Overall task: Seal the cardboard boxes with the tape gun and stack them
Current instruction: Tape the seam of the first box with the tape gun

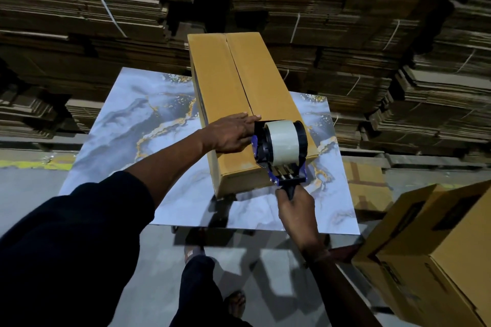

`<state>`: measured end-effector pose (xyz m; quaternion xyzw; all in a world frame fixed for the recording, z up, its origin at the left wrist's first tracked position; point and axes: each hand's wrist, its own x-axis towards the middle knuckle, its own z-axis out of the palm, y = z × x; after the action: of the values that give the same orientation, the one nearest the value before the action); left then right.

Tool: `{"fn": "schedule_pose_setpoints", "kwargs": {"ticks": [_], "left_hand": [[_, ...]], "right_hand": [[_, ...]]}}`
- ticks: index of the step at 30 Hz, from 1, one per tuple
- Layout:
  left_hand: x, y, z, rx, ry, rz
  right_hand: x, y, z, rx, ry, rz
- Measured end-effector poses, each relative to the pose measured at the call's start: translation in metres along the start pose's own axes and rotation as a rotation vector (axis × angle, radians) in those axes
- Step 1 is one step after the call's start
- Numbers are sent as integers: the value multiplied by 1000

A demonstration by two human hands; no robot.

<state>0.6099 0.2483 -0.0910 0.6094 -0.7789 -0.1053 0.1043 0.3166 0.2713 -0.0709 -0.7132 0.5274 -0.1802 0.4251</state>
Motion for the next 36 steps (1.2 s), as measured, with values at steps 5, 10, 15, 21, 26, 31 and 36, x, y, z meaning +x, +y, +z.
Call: {"fn": "schedule_pose_setpoints", "kwargs": {"ticks": [5, 10, 15, 21, 26, 31, 36], "left_hand": [[0, -4, 2, 18, -40, 10], [2, -6, 4, 41, -54, -14], [3, -4, 4, 61, -62, -15], [2, -2, 2, 57, -61, -9], [0, 9, 5, 37, -54, -13], [-18, 38, 20, -66, -43, 125], [-28, 54, 22, -27, -64, 165]], "right_hand": [[-13, 8, -3, -7, 40, -11], [-29, 20, -6, 6, 95, -23], [-51, 57, -6, 11, 122, -106], [-63, 94, -3, -64, 78, -24], [-54, 94, 11, 104, 24, 19], [-29, 105, 27, 186, -49, 196], [-16, 101, 19, 223, -159, 299]]}}
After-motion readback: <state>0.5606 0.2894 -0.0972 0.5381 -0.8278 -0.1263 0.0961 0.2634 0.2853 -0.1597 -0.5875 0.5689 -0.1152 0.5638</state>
